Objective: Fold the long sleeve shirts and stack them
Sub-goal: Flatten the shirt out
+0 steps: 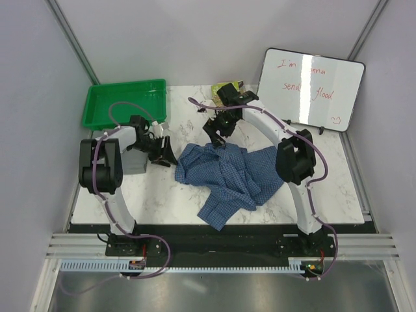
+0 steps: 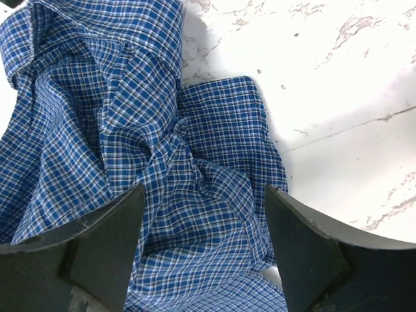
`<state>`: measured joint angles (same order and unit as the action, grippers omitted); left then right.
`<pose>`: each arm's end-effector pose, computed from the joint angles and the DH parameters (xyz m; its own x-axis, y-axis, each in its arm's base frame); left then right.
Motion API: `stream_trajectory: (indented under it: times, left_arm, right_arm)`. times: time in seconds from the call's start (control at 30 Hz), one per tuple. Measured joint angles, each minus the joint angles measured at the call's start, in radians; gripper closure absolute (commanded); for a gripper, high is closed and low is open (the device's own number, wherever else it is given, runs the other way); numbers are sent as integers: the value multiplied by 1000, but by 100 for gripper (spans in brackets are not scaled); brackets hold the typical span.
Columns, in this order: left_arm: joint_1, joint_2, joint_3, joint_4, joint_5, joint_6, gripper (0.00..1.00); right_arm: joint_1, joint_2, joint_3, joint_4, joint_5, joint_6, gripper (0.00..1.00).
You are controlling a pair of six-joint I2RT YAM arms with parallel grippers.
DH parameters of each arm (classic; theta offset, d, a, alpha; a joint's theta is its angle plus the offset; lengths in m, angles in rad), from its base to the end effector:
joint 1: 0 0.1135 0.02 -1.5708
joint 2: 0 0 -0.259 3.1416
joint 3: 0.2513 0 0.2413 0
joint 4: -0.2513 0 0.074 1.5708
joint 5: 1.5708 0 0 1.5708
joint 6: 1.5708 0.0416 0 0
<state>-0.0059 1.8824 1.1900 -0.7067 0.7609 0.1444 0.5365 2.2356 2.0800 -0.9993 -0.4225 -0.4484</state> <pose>0.3352 -0.0307 0.1544 -0.9575 0.1099 -0.2669 0.2626 0.7151 -0.6478 0.3911 0.2524 0.2380 -0.4447 -0.7245 -0.5267 -0.8893 0.4274 0.1629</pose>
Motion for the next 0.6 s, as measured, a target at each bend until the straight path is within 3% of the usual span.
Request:
stream_trajectory:
  times: [0.17,0.2,0.23,0.27,0.3,0.33,0.37,0.4,0.6]
  left_arm:
    - [0,92,40,10,54,-25,48]
    - [0,108,48,12,79,-29,51]
    - [0,122,54,15,105,-34,69]
    - [-3,133,58,18,126,-36,77]
    - [-5,142,61,18,145,-42,84]
    - [-8,149,63,20,164,-45,93]
    - [-10,153,65,21,174,-47,96]
    - [-14,156,68,19,187,-46,98]
    - [-25,154,222,-13,232,-47,98]
  right_arm:
    - [-3,17,-21,-31,-60,-23,23]
    - [-3,9,-47,-37,-80,-28,30]
    - [-2,2,-73,-42,-98,-31,37]
    - [-2,-8,-111,-44,-118,-35,47]
    - [-2,-18,-150,-50,-138,-37,68]
    - [-2,-26,-183,-59,-155,-40,76]
    - [-2,-32,-210,-68,-168,-42,84]
    - [-2,-36,-227,-75,-178,-47,98]
    - [-2,-170,-324,-79,-214,-8,100]
